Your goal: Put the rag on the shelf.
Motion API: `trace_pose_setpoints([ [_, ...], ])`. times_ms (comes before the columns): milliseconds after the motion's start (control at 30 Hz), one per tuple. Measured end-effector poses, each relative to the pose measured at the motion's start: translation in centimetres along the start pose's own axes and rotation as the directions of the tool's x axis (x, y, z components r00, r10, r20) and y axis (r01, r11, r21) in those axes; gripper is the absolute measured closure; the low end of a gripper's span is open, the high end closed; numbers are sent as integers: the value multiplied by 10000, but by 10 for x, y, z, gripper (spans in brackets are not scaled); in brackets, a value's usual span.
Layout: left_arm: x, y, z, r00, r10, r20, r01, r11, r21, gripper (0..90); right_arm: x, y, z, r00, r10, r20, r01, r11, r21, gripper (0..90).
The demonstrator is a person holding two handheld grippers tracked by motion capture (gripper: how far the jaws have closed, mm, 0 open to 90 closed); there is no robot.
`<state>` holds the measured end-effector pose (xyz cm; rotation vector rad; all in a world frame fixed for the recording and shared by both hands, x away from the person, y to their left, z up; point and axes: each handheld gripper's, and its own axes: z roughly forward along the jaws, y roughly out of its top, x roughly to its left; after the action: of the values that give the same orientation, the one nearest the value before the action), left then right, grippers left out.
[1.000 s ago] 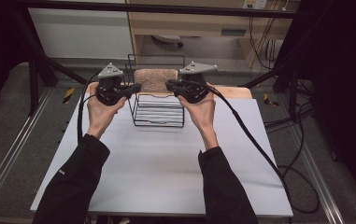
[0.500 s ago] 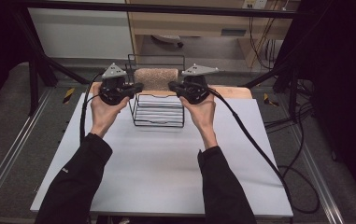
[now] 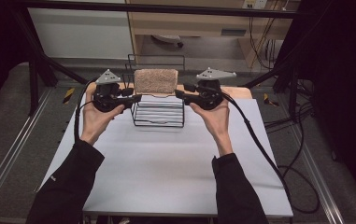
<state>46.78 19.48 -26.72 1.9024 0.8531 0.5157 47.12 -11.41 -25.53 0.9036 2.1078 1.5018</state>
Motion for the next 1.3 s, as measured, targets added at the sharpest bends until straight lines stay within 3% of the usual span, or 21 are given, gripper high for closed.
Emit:
trace_pose_setpoints([
  [133, -3, -12, -6, 9999, -58, -112, 55, 9997, -234, 459, -6, -9, -11, 9997, 232, 110, -233, 9997, 92, 444],
  [533, -7, -48, -16, 10000, 15, -94, -9, 9981, 622, 220, -19, -37, -41, 9960, 683, 584, -704, 9970, 337, 142],
  [900, -12, -73, -31, 9999, -96, -107, 103, 9979, 644, 93, -29, -75, -60, 9912, 1148, 658, -1179, 9920, 449, 64],
  [1133, -14, -99, -33, 9999, -124, -45, 127, 9969, 777, 50, -31, -103, -68, 9890, 1282, 735, -1334, 9885, 711, 21],
  [1300, -14, -121, -32, 9992, -403, -46, 405, 9955, 858, 32, -32, -120, -71, 9885, 1351, 679, -1411, 9856, 928, 6],
])
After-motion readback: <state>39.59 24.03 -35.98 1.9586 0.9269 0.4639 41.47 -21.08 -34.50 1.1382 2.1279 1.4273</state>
